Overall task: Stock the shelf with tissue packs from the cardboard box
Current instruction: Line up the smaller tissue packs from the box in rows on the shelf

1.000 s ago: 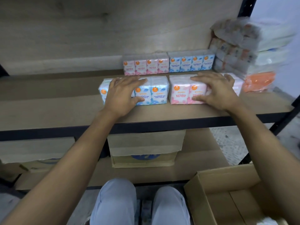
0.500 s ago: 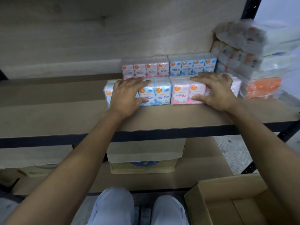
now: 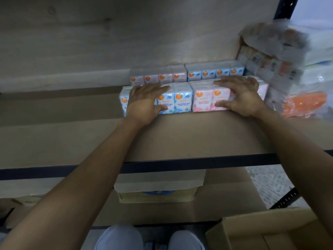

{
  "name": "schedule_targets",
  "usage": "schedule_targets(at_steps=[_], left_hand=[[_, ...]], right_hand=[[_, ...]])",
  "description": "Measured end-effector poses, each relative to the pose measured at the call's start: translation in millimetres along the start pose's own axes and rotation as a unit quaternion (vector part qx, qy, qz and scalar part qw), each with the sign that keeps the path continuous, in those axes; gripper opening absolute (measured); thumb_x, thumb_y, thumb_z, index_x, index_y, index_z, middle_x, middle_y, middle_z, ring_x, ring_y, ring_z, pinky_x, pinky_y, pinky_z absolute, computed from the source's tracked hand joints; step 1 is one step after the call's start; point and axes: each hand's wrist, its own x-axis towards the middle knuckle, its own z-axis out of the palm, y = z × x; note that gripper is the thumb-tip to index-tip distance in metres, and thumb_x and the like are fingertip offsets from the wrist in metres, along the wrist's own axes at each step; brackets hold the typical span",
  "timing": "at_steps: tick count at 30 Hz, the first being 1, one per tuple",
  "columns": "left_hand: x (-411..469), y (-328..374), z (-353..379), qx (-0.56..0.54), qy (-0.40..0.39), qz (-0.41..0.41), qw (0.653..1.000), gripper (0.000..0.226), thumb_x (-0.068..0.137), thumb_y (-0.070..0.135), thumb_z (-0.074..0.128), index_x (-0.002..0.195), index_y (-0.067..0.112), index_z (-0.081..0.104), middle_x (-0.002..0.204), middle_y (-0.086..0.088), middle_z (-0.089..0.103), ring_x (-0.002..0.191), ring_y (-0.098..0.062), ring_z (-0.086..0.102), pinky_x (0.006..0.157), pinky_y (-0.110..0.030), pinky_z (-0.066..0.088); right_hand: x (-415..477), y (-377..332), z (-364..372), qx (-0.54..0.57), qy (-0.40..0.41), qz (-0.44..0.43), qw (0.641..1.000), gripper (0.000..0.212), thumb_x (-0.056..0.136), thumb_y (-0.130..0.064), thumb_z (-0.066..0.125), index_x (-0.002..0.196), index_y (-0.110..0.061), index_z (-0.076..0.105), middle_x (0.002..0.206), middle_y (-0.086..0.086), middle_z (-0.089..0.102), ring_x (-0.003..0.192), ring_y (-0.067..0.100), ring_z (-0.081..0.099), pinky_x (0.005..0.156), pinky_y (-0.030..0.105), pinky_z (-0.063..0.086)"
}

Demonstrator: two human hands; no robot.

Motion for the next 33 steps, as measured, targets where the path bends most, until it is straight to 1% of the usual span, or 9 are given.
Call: schedule_targets(at_steps=[7, 12, 15, 20, 27, 31, 33], left_hand=[[19.1, -5.7, 10.9, 0.012, -0.003, -0.011, 1.000, 0.064, 0.084, 0.040, 0.067, 0.142, 0.034, 0.040, 0.151, 0.005, 0.039, 0.140, -0.018, 0.032, 0.115, -0.038, 0.013], [34.2, -10.1, 17.6, 0.023, -0.025, -0.018, 0.999, 0.067, 0.083, 0.042, 0.068, 0.143, 0.037, 0.038, 0.154, 0.009, 0.034, 0.142, -0.019, 0.028, 0.117, -0.041, 0.014], [40.1, -13.4, 22.4, 0.015, -0.011, -0.019, 1.000, 0.067, 0.080, 0.042, 0.070, 0.141, 0.036, 0.041, 0.152, 0.009, 0.037, 0.141, -0.018, 0.031, 0.117, -0.041, 0.015], [46.6, -15.6, 28.8, 0.002, 0.013, -0.008, 1.000, 0.067, 0.080, 0.039, 0.072, 0.140, 0.031, 0.044, 0.149, 0.003, 0.042, 0.139, -0.020, 0.035, 0.116, -0.040, 0.014], [56.4, -26.2, 39.7, -0.005, 0.037, 0.015, 0.999, 0.067, 0.078, 0.039, 0.073, 0.139, 0.029, 0.047, 0.146, 0.000, 0.046, 0.135, -0.022, 0.040, 0.114, -0.043, 0.020], [59.8, -30.4, 45.3, -0.003, 0.052, 0.021, 0.998, 0.067, 0.077, 0.040, 0.073, 0.139, 0.029, 0.047, 0.145, 0.000, 0.048, 0.134, -0.023, 0.042, 0.113, -0.044, 0.020], [61.0, -31.9, 47.4, 0.003, 0.053, 0.023, 0.998, 0.068, 0.077, 0.041, 0.072, 0.139, 0.029, 0.047, 0.145, 0.000, 0.048, 0.135, -0.023, 0.041, 0.113, -0.044, 0.019]], right_hand=[[19.7, 9.1, 9.8, -0.008, 0.001, -0.001, 1.000, 0.070, 0.068, -0.044, 0.080, 0.131, -0.034, 0.053, 0.145, -0.003, 0.046, 0.136, 0.018, 0.035, 0.112, 0.052, 0.011], [28.0, 14.1, 15.6, -0.003, 0.008, 0.001, 1.000, 0.070, 0.067, -0.044, 0.080, 0.131, -0.033, 0.053, 0.144, -0.003, 0.047, 0.137, 0.017, 0.036, 0.112, 0.052, 0.011], [32.8, 16.7, 18.7, 0.001, 0.022, -0.004, 1.000, 0.069, 0.066, -0.043, 0.081, 0.129, -0.033, 0.055, 0.143, -0.003, 0.049, 0.136, 0.017, 0.037, 0.112, 0.050, 0.012], [41.7, 22.4, 22.7, -0.011, 0.023, -0.012, 1.000, 0.069, 0.065, -0.045, 0.081, 0.129, -0.035, 0.055, 0.141, -0.002, 0.050, 0.133, 0.019, 0.040, 0.111, 0.050, 0.015], [52.4, 28.6, 26.2, -0.019, 0.019, -0.023, 0.999, 0.069, 0.066, -0.047, 0.080, 0.129, -0.035, 0.055, 0.141, 0.000, 0.050, 0.133, 0.021, 0.041, 0.111, 0.052, 0.017], [55.7, 30.1, 28.3, -0.020, 0.021, -0.029, 0.999, 0.068, 0.066, -0.051, 0.079, 0.128, -0.036, 0.055, 0.140, 0.000, 0.051, 0.132, 0.022, 0.043, 0.110, 0.054, 0.019], [56.7, 29.9, 28.7, -0.021, 0.024, -0.028, 0.999, 0.070, 0.064, -0.057, 0.074, 0.128, -0.036, 0.055, 0.140, -0.001, 0.052, 0.131, 0.022, 0.044, 0.109, 0.055, 0.020]])
